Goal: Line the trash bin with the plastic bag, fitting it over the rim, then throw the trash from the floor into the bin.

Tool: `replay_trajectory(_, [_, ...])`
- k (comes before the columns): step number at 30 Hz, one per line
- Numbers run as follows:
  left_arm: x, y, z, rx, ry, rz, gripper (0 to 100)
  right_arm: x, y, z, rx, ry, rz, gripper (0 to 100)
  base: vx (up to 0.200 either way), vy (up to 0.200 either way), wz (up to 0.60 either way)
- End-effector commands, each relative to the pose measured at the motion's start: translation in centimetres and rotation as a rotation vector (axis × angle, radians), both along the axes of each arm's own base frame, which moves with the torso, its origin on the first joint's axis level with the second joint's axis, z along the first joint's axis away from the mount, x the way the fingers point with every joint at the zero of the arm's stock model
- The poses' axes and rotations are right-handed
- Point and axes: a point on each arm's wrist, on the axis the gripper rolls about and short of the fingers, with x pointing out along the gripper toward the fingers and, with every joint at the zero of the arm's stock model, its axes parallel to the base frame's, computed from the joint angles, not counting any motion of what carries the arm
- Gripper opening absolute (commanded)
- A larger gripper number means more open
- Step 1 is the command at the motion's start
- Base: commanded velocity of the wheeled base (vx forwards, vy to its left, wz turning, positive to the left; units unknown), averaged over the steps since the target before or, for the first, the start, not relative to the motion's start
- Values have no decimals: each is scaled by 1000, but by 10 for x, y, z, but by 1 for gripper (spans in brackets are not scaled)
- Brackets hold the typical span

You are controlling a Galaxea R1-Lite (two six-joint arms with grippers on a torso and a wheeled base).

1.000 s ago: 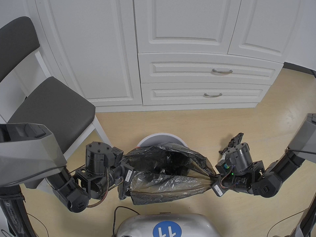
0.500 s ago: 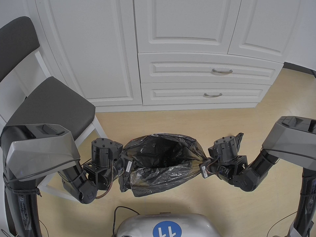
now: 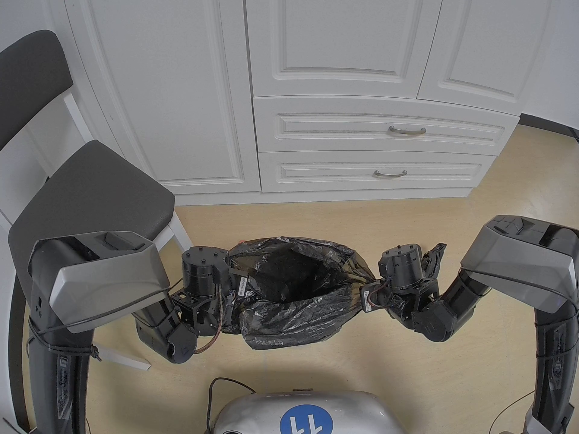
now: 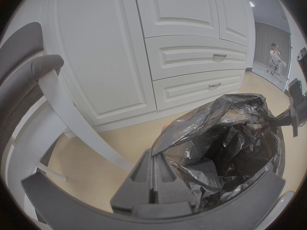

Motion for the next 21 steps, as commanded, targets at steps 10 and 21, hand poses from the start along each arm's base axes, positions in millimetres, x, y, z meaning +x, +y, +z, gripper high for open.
replay_trajectory(10, [20,-11,-7,-111,-39,18,0,18,-12,-1,15,-23,-53,0,0,0,0])
replay_trajectory(21, [16,-14,-5,-114,-54,7,0,-10,-29,25,-15,2,14,100,0,0,0])
